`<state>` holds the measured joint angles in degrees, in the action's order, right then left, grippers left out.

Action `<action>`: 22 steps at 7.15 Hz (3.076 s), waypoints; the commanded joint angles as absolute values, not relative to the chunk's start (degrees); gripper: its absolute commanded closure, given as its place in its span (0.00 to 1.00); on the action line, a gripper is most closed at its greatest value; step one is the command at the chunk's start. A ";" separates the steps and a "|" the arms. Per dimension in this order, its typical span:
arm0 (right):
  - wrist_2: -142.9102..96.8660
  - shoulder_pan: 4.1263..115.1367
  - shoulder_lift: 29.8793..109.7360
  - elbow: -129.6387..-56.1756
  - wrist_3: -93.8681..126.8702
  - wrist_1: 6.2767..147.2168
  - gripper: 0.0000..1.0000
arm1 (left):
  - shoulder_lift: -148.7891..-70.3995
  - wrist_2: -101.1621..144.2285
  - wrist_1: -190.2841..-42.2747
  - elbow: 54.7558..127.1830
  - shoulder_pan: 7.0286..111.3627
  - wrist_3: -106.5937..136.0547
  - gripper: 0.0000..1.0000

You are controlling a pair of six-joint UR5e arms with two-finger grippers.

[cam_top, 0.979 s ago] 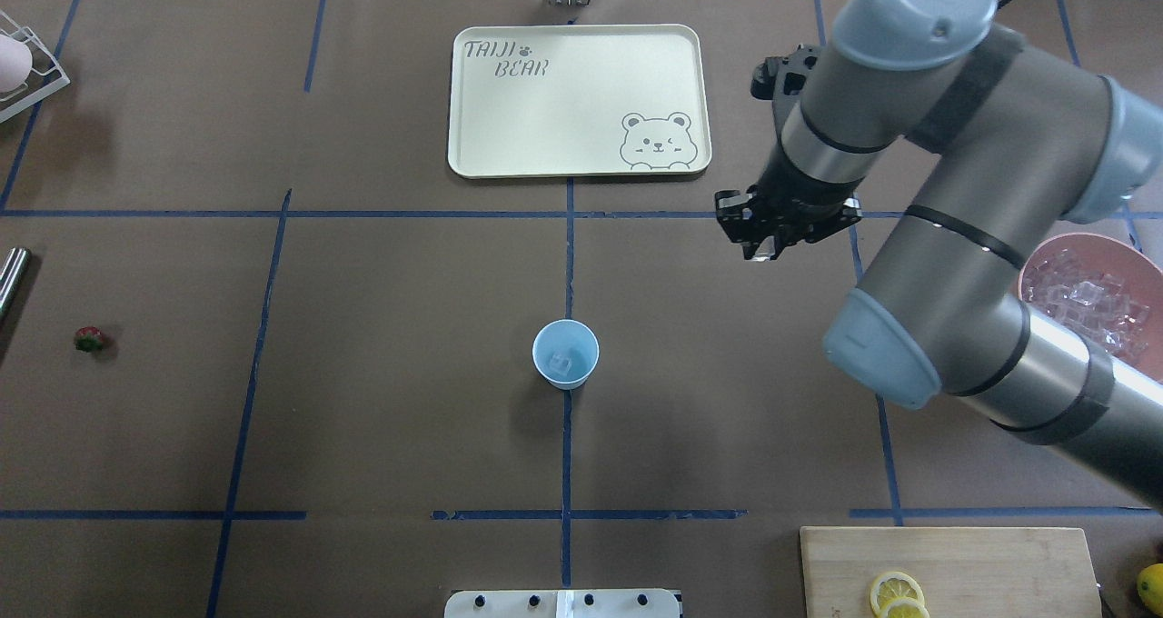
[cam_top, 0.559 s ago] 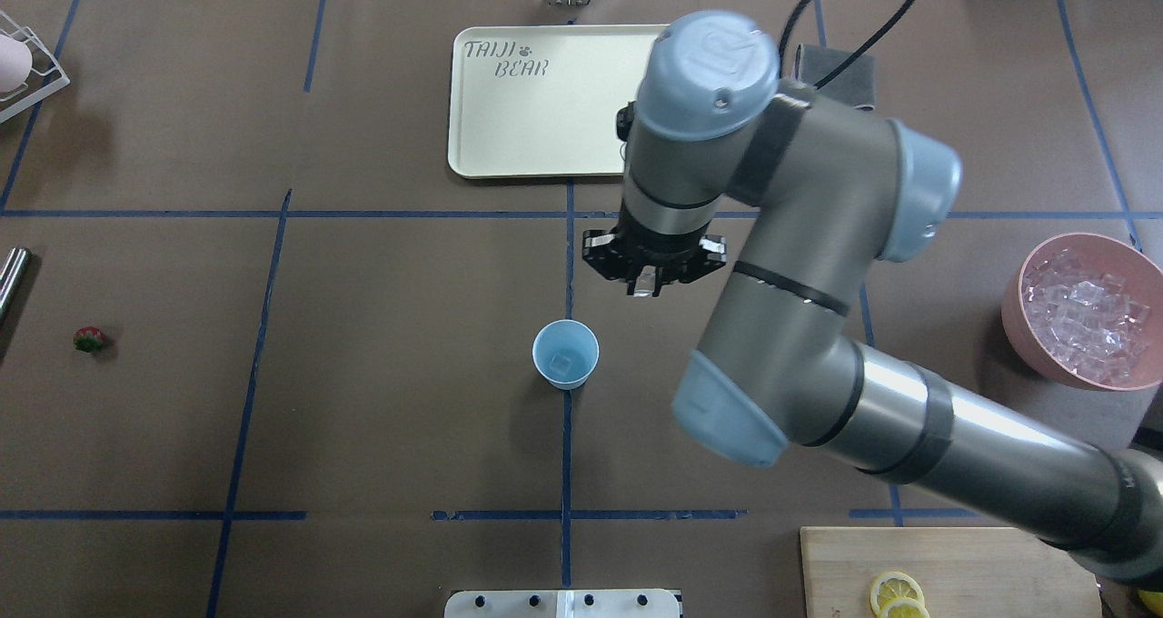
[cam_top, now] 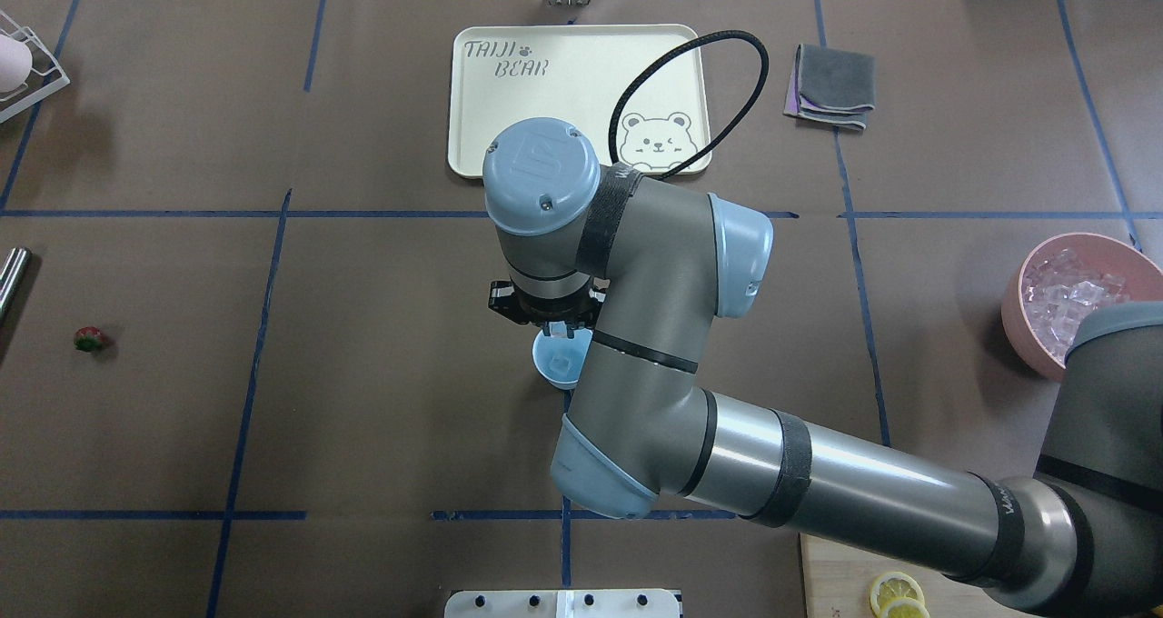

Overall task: Mash ice and strawberries in cup
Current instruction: 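Lower into the cup and open the right gripper to release the cube, then move the right gripper back over the pink bowl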

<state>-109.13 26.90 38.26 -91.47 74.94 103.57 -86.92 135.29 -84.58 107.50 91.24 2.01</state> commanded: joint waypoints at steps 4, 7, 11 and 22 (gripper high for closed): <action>-109.42 26.54 38.76 -90.88 75.32 103.54 0.51 | -86.92 135.18 -84.55 107.40 91.23 2.11 0.00; -109.51 26.54 39.11 -91.32 75.32 103.54 0.39 | -86.92 135.18 -84.55 107.32 91.23 2.11 0.00; -109.60 26.80 39.11 -94.46 75.32 105.54 0.01 | -87.01 135.26 -84.55 107.32 91.14 2.29 0.00; -116.33 54.10 84.82 -125.07 52.85 92.29 0.01 | -87.27 135.26 -84.73 107.40 90.00 2.29 0.00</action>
